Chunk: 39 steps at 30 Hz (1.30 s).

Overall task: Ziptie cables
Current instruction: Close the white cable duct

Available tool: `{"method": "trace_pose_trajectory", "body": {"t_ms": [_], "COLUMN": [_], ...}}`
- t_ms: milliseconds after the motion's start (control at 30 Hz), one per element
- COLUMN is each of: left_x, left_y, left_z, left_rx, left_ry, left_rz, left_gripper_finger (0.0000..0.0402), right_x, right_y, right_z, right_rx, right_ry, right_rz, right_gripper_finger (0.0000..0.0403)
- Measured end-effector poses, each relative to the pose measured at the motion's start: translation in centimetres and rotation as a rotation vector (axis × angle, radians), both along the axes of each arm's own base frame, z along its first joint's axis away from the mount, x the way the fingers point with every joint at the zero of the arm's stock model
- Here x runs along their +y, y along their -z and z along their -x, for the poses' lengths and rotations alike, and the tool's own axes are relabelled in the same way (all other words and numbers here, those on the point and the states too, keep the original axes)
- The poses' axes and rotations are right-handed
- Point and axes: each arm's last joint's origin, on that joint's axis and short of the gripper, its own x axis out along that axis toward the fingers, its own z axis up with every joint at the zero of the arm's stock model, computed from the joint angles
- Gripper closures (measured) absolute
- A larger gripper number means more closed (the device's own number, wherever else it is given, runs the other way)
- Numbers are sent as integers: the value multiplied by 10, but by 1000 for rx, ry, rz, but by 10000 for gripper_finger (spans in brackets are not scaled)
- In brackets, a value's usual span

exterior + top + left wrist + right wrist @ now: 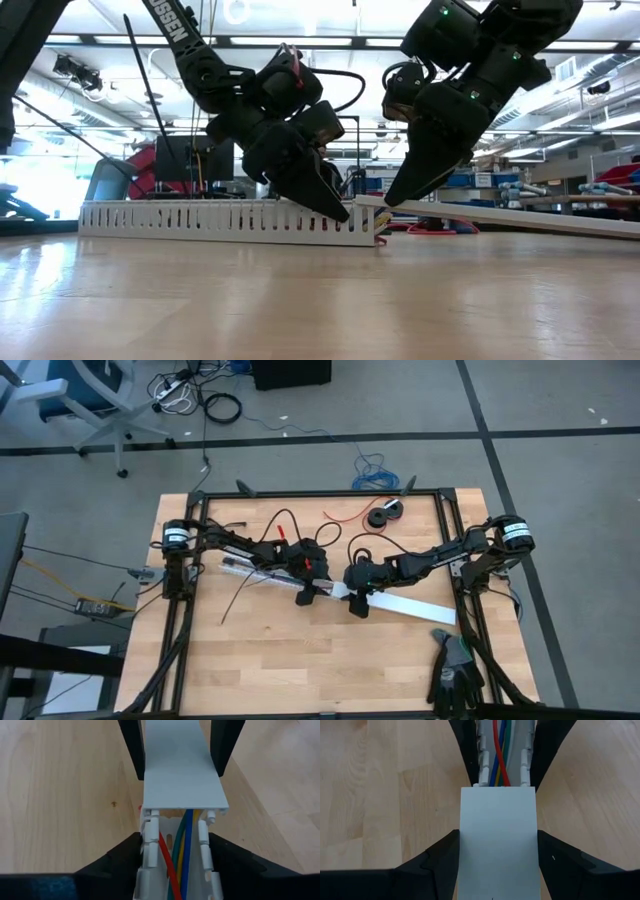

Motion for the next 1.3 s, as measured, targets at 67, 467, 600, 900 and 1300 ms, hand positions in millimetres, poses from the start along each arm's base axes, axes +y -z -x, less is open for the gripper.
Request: {"method": "trace_pose_trajectory", "body": {"t_ms": [67, 467, 600, 900, 1300], "left_x": [0, 0, 0, 0, 0], "left_y": [0, 0, 0, 1, 1], "left_z": [0, 0, 0, 0, 0], "left_rx": [0, 7, 8, 9, 12], "left_ry": [0, -5, -6, -8, -14], "left_rz": [0, 9, 11, 13, 17], "left_gripper_finger": [181, 182, 182, 182, 183], "right_x": [0, 0, 0, 0, 0], "right_y": [0, -4, -3, -3, -8], "right_z": [0, -5, -5, -5, -5], "right_rx": [0, -72, -66, -71, -90], "right_ry": [0, -6, -4, -20, -33], "right_rz": [0, -3, -7, 31, 18], "right_gripper_finger": [173, 170, 151, 108, 107]}}
